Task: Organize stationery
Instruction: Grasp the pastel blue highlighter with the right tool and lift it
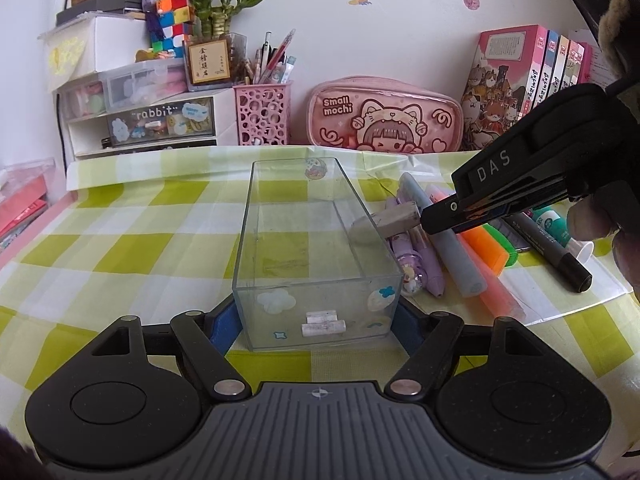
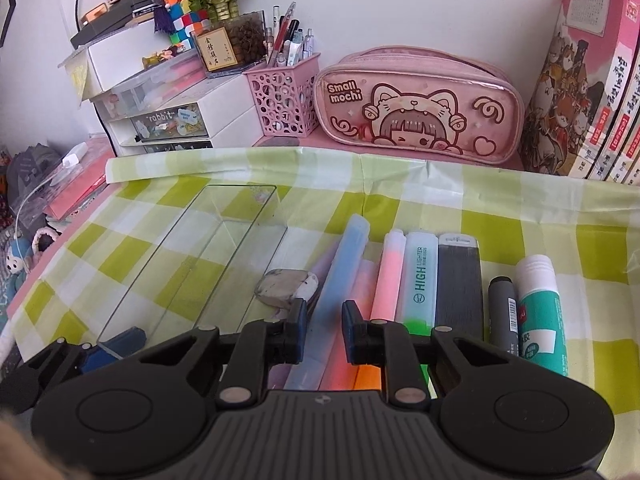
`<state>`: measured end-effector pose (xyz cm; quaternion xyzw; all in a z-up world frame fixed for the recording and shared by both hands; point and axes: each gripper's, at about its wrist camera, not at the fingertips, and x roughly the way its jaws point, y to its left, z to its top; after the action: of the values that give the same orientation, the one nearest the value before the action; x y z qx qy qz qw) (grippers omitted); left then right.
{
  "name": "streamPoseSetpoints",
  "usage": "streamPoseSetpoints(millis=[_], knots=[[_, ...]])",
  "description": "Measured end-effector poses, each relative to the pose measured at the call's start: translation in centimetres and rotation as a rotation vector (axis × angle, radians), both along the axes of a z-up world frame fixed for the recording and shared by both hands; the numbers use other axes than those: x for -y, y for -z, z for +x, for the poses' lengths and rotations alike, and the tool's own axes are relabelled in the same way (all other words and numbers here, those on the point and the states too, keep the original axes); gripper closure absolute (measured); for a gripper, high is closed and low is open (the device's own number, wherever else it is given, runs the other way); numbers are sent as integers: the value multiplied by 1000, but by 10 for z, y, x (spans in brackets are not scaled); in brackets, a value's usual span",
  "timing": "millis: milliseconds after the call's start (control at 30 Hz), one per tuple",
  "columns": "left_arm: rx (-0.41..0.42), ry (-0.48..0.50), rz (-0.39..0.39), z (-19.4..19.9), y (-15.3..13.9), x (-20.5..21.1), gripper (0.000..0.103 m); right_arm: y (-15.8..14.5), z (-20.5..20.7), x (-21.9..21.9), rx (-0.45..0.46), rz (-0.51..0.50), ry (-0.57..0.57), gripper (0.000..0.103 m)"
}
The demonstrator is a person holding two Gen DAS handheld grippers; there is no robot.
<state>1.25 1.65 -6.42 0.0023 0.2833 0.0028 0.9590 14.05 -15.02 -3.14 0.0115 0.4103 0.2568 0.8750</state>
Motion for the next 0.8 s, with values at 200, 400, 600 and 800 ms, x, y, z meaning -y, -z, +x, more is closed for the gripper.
streamPoseSetpoints(millis=[200, 400, 600, 800], knots=[[14, 2, 0, -2, 1, 0, 29, 3, 11, 19, -119, 144, 59, 90], [17, -3, 4, -2, 1, 1, 29, 2, 16, 19, -152, 141, 61, 90], [20, -12, 5, -3, 2, 1, 29, -2, 15, -1, -84, 38, 20, 80], [28, -29, 10, -3, 2, 1, 29, -2, 13, -13, -19, -51, -60, 81]])
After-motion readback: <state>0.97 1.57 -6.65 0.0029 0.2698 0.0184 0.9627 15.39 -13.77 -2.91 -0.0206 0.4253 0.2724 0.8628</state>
